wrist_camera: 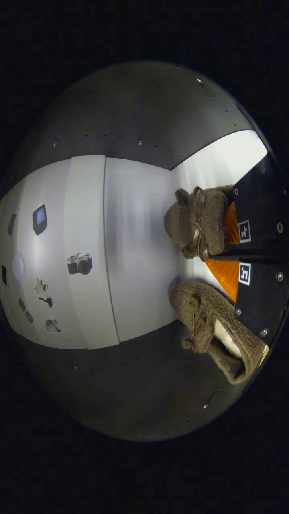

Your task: Open the shoe cabinet door, grab the shoes and put them into the shoe cabinet, then close the shoe cabinet door.

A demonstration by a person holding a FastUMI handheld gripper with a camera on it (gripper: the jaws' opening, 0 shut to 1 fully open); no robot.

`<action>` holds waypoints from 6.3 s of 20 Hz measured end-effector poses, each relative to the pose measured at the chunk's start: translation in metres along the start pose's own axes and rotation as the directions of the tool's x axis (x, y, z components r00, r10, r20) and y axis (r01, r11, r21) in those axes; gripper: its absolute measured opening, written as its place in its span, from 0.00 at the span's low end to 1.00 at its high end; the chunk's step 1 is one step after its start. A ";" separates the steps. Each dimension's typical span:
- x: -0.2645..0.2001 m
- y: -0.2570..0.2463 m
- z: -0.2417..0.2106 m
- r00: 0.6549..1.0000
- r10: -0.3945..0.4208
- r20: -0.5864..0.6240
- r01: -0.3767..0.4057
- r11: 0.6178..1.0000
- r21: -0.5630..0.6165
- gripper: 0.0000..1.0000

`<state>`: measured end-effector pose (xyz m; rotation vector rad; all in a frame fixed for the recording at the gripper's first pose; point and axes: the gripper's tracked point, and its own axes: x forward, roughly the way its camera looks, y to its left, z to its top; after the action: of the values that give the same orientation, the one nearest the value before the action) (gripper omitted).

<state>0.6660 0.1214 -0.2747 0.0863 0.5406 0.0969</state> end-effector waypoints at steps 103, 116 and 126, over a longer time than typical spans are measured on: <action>-0.471 -0.010 -0.087 0.981 0.093 0.171 -0.093 0.996 -0.004 0.75; -0.375 0.102 -0.041 0.976 0.057 0.212 -0.060 0.998 0.004 0.75; -0.342 0.129 -0.017 0.976 0.026 0.215 -0.016 0.999 -0.048 0.75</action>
<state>0.3562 0.2111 -0.1009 0.0567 0.3199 0.1186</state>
